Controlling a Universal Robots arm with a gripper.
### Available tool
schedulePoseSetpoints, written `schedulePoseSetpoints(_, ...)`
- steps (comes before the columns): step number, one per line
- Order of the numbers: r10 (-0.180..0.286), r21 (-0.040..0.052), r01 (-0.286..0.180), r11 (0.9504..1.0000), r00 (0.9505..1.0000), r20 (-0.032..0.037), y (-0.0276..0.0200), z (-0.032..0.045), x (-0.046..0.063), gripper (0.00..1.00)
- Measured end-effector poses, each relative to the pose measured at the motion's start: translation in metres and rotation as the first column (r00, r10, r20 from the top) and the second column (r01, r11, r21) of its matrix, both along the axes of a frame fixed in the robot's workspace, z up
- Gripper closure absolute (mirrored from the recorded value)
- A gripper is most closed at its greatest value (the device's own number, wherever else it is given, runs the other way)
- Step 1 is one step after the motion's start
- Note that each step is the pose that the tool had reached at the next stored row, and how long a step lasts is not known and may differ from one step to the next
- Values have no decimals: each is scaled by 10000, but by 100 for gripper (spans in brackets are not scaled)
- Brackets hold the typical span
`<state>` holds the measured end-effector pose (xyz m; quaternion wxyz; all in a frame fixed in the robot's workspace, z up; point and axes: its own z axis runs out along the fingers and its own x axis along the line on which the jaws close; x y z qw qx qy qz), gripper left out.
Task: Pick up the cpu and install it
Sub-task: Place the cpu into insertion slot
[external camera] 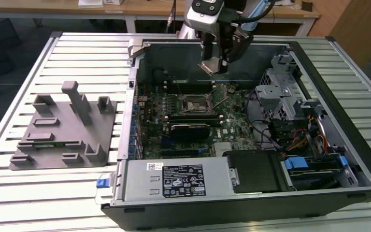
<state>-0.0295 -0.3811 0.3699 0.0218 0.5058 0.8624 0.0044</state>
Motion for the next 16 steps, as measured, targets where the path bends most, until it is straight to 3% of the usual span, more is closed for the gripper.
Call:
schedulePoseSetpoints(9,-852,0,852,9964,9964,2,18,-9,-14,47)
schedulePoseSetpoints(16,-1165,-1,1165,9932,9932,2,28,-24,-155,47)
